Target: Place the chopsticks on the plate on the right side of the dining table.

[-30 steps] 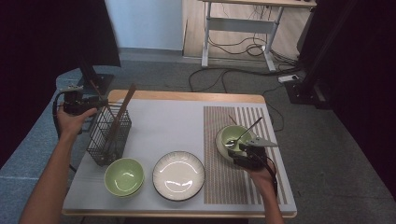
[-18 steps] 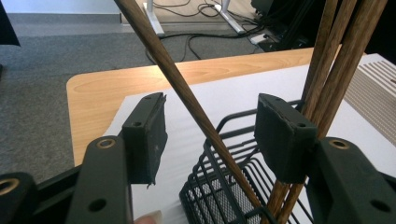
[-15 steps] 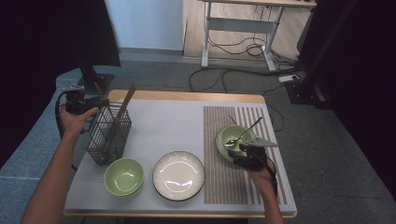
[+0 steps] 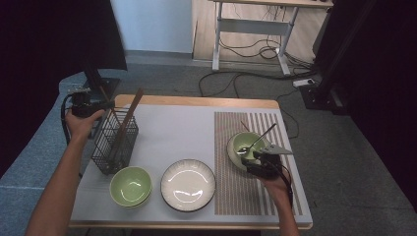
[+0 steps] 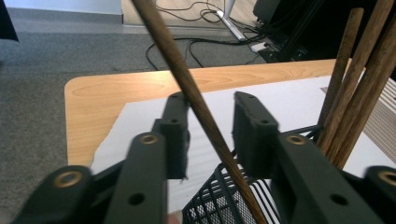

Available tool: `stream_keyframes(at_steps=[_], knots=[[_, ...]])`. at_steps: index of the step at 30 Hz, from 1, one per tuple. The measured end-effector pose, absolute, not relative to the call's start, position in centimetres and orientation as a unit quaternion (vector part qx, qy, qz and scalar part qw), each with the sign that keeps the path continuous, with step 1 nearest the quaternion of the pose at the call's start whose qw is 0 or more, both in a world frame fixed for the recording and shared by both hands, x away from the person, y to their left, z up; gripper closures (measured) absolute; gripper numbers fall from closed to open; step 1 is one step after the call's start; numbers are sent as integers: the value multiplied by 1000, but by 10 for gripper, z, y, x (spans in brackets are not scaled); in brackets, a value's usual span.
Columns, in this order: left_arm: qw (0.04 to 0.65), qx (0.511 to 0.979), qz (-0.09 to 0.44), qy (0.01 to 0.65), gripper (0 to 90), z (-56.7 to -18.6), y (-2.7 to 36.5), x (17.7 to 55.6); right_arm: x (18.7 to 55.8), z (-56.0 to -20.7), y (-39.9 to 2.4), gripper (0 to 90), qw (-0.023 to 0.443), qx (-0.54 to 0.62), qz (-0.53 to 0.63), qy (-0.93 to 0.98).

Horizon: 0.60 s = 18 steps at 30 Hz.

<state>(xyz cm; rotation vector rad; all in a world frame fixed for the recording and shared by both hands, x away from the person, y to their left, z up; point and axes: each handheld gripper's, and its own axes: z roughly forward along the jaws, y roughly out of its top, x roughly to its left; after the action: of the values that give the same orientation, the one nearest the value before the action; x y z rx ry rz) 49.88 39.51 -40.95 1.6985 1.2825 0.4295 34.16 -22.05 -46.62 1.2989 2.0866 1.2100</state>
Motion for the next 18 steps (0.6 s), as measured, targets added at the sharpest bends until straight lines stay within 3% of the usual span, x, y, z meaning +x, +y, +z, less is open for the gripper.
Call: stream_keyframes(at_steps=[4,18], knots=[[477,686,159,525,740,-412,399,500,342,-465,-222,418,203,468,433,743],[521,677,179,488,802,-389,396,480,342,-466,-221,418,210,467,426,746]])
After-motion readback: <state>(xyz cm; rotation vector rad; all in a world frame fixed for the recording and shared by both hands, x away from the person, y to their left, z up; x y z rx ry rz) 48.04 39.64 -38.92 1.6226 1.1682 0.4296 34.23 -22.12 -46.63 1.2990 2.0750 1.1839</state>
